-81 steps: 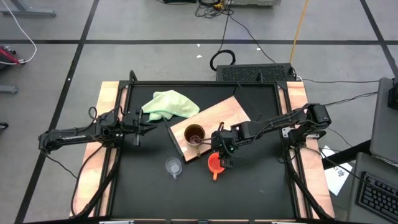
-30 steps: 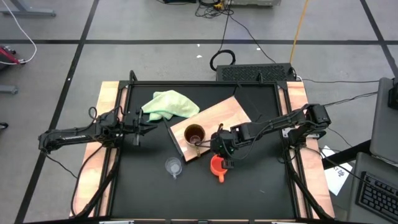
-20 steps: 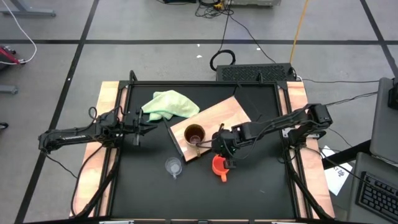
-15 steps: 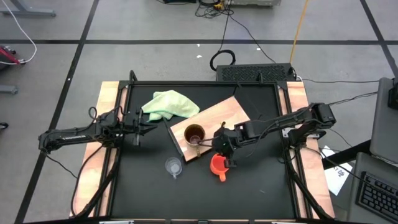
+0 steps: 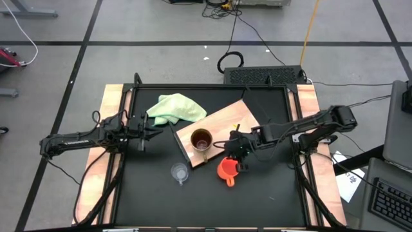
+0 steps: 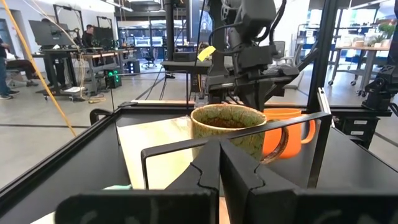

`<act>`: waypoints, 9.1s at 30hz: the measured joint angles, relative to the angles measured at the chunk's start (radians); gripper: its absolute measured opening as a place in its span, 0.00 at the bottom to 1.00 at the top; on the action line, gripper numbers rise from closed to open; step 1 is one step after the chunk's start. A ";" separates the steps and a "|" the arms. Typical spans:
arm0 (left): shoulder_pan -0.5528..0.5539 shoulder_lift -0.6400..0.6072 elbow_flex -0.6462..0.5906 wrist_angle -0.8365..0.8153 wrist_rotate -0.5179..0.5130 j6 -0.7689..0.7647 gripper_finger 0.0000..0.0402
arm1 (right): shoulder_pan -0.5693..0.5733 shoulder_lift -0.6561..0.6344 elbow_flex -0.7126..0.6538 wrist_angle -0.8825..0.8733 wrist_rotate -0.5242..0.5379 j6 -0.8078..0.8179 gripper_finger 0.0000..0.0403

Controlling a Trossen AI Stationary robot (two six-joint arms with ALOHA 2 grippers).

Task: Stack small to large cups/mugs on shelf
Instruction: Put the orange mug on the shelf, then put the transparent mug on the shelf

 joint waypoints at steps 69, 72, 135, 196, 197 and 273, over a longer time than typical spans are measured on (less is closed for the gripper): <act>0.000 0.000 0.000 -0.012 -0.037 0.035 0.03 | -0.390 -0.062 0.168 -0.298 -0.114 -0.519 0.00; 0.000 0.000 0.000 -0.012 -0.037 0.035 0.03 | -0.395 0.001 0.244 -0.353 -0.115 -0.543 0.00; 0.000 0.000 0.000 -0.016 -0.037 0.079 0.03 | -0.467 0.189 0.374 -0.334 -0.140 -0.675 0.00; 0.000 0.000 0.000 -0.039 -0.037 0.075 0.03 | -0.440 0.189 0.435 -0.330 -0.131 -0.624 0.32; 0.000 0.000 0.000 -0.039 -0.037 0.075 0.03 | -0.440 0.173 0.435 -0.332 -0.131 -0.624 0.32; -0.287 0.132 0.109 -0.024 -0.005 -0.127 0.02 | -0.092 -0.832 -0.837 0.855 -0.129 -0.043 0.00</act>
